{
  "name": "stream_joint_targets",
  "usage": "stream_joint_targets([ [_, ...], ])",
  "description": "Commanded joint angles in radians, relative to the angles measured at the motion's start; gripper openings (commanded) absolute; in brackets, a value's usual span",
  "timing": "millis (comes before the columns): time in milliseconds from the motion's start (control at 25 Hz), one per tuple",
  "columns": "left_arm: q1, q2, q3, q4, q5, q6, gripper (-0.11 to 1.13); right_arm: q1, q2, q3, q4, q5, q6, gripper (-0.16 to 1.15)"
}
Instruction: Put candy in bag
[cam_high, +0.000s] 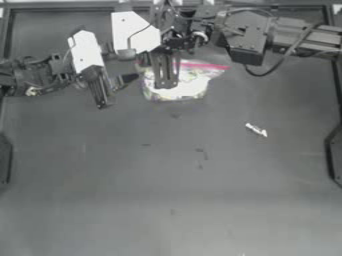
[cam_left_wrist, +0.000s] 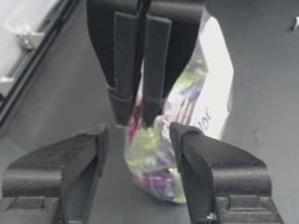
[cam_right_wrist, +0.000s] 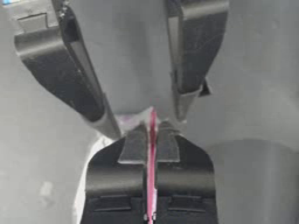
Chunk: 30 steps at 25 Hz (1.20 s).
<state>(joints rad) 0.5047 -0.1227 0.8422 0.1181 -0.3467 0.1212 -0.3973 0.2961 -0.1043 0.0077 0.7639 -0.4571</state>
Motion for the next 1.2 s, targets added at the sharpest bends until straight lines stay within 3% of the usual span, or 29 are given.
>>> stream_joint_targets([
  [40,0.003,-0.014,-0.026,0.002,-0.003,-0.002,0.83,-0.002,-0.057,-0.011,0.005,-0.006,-0.002,0.04],
  [360,0.006,-0.002,-0.031,0.006,-0.002,-0.002,0.64,-0.002,-0.057,-0.009,0.005,-0.006,0.0,0.04],
  [760,0.008,-0.002,-0.035,0.009,0.009,0.0,0.59,-0.002,-0.057,-0.009,0.005,-0.006,-0.002,0.04],
  [1200,0.008,-0.002,-0.035,0.052,0.011,0.003,0.2,-0.002,-0.057,-0.008,0.005,-0.006,0.0,0.04],
])
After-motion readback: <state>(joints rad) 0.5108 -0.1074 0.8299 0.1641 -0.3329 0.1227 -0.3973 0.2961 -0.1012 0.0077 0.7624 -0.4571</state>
